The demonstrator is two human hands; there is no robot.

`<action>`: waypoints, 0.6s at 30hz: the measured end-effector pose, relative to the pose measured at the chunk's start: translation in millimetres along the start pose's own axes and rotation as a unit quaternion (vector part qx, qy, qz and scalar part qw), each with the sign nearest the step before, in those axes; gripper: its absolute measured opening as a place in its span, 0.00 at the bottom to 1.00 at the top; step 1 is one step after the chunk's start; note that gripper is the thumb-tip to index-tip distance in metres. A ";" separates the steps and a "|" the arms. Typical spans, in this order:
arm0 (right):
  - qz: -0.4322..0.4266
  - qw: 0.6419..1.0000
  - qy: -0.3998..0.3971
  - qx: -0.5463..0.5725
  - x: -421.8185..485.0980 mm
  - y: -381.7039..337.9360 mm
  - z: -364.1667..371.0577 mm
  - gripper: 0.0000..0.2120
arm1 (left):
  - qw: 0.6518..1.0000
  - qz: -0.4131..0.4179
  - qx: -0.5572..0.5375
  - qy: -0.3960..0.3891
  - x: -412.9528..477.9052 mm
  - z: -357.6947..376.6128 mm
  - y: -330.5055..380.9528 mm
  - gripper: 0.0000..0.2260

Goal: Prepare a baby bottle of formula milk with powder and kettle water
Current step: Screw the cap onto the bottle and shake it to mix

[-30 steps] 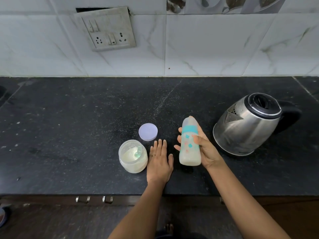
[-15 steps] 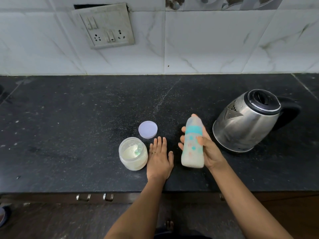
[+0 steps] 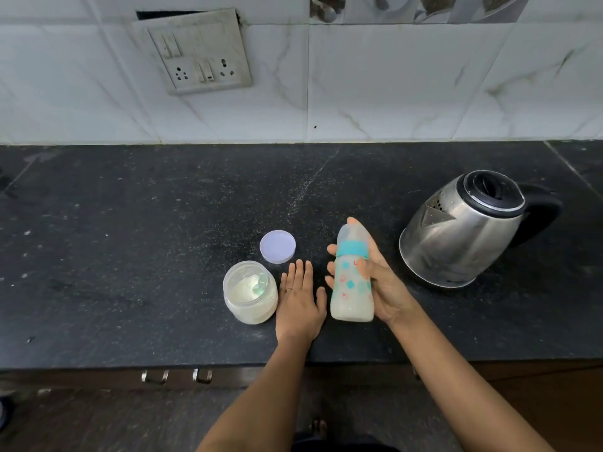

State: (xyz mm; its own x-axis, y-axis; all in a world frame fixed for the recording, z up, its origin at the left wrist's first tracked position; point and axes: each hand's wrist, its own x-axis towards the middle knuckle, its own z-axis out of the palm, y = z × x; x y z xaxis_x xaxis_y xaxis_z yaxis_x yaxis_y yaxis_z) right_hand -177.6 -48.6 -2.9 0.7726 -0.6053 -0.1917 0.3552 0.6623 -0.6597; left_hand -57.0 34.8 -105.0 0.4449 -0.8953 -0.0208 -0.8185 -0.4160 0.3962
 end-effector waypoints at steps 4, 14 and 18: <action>-0.049 0.988 0.100 0.104 11.5 -0.3 1.6 0.39 | 1.000 -0.007 -0.008 0.015 -0.7 0.7 0.5 0.33; -0.057 0.984 0.116 0.121 2.1 -15.1 12.2 0.15 | 1.000 -0.003 -0.016 0.019 -0.9 0.5 0.5 0.33; -0.007 0.987 0.097 0.129 -6.8 -4.5 15.3 0.31 | 1.000 -0.001 -0.011 0.018 -0.3 1.0 -0.1 0.33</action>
State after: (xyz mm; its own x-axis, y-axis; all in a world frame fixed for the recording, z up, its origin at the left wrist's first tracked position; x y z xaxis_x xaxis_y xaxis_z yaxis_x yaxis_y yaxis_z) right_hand -176.4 -40.7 12.5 0.6605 -0.6718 -0.3354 0.5071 0.7285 -0.4605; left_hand -57.4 35.0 -105.9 0.4604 -0.8876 0.0113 -0.8090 -0.4143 0.4169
